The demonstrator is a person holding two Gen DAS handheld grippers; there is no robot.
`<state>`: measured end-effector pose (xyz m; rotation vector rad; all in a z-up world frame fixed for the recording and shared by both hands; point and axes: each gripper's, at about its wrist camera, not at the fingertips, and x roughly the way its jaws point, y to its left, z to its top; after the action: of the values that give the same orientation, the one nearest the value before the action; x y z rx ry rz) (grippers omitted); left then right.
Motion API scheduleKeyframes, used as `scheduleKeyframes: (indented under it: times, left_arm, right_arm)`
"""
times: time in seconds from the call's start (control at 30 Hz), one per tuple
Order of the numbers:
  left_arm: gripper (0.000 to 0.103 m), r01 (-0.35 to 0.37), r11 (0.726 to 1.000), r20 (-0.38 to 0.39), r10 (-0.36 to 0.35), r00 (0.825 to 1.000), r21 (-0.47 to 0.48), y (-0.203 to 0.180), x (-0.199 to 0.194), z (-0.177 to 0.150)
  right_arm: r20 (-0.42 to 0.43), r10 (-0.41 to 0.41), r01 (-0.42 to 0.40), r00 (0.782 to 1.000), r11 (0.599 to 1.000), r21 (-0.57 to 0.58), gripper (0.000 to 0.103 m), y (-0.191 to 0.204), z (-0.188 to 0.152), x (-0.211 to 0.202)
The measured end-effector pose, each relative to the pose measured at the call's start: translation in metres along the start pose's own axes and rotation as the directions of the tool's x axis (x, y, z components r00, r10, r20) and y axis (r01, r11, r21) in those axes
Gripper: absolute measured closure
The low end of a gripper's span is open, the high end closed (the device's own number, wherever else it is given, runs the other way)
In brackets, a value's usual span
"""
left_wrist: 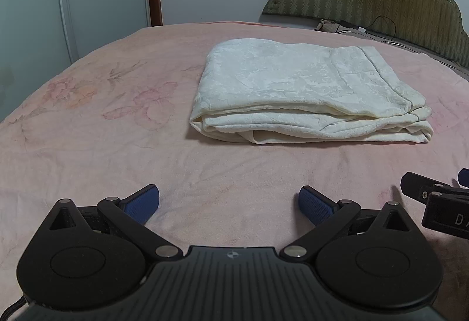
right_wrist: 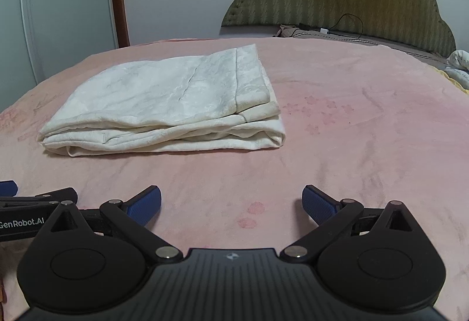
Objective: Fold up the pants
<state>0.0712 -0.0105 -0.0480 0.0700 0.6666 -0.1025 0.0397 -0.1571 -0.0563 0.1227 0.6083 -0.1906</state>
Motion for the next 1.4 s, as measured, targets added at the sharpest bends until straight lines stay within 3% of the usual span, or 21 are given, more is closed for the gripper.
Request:
scheduleKeyframes:
  times: [0.23, 0.43, 1.4]
  left_arm:
    - [0.001, -0.024, 1.000, 0.029, 0.023, 0.999, 0.020, -0.003, -0.002, 0.003]
    - [0.000, -0.021, 1.000, 0.002, 0.021, 1.000, 0.003, -0.001, 0.003, 0.004]
    - [0.000, -0.019, 1.000, -0.007, 0.018, 1.000, -0.019, 0.001, 0.003, 0.002]
  right_arm:
    - [0.028, 0.015, -0.016, 0.999, 1.000, 0.006, 0.000, -0.001, -0.001, -0.004]
    - [-0.041, 0.001, -0.002, 0.999, 1.000, -0.018, 0.000, 0.003, 0.000, 0.008]
    - [-0.049, 0.026, -0.027, 0.998, 0.999, -0.018, 0.000, 0.002, -0.001, 0.008]
